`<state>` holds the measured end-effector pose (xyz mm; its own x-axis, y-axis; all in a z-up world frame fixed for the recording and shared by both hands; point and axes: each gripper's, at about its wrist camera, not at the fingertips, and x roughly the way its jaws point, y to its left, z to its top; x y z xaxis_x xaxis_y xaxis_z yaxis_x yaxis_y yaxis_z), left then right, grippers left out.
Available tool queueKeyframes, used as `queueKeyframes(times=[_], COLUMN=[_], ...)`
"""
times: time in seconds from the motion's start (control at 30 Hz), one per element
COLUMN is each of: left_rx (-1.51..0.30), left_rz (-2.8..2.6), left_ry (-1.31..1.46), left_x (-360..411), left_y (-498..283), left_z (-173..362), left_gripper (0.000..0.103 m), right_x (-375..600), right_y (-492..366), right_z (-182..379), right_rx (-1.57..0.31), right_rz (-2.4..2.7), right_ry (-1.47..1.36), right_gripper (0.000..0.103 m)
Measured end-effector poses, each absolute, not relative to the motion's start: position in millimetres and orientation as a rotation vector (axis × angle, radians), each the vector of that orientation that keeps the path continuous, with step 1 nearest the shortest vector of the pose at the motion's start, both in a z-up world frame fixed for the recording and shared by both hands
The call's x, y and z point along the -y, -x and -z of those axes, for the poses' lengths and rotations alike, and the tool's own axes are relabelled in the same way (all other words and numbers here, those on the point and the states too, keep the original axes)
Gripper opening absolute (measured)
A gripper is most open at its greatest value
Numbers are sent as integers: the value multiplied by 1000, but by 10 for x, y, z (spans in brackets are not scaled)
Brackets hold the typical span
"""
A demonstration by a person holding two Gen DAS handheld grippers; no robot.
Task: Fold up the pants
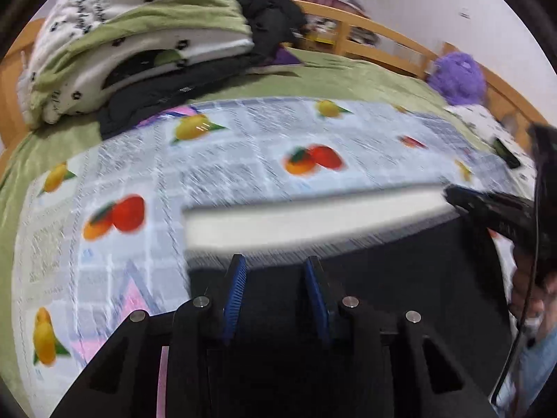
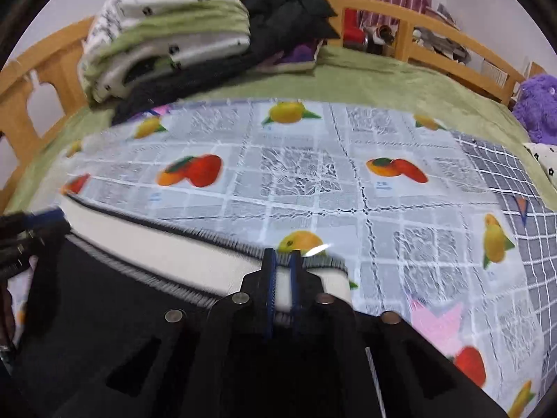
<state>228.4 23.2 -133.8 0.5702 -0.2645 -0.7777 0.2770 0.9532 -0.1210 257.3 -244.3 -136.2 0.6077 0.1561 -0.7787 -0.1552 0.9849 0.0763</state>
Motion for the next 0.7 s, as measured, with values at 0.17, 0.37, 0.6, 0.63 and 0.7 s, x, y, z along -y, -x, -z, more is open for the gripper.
queueKeyframes(times=[0.17, 0.37, 0.6, 0.63, 0.7], left_rx=[-1049, -979, -939, -954, -971], left_rz=[415, 376, 364, 366, 359], left_ry=[111, 88, 61, 62, 50], left_x=[-282, -420, -684, -722, -777], left_y=[-1834, -1105, -331, -257, -179], left_z=[1543, 1564, 1458, 1453, 1454], left_gripper=[33, 33, 33, 33, 34], right_x=[2448, 2489, 2530, 2543, 2594], right_y=[-1993, -1259, -570, -502, -419], right_z=[1445, 1436, 1651, 1647, 1611], right_rx=[-917, -915, -983, -975, -968], right_rz=[-214, -232, -244, -237, -234], right_ry=[6, 47, 51, 38, 2], right_gripper=[30, 30, 31, 31, 31])
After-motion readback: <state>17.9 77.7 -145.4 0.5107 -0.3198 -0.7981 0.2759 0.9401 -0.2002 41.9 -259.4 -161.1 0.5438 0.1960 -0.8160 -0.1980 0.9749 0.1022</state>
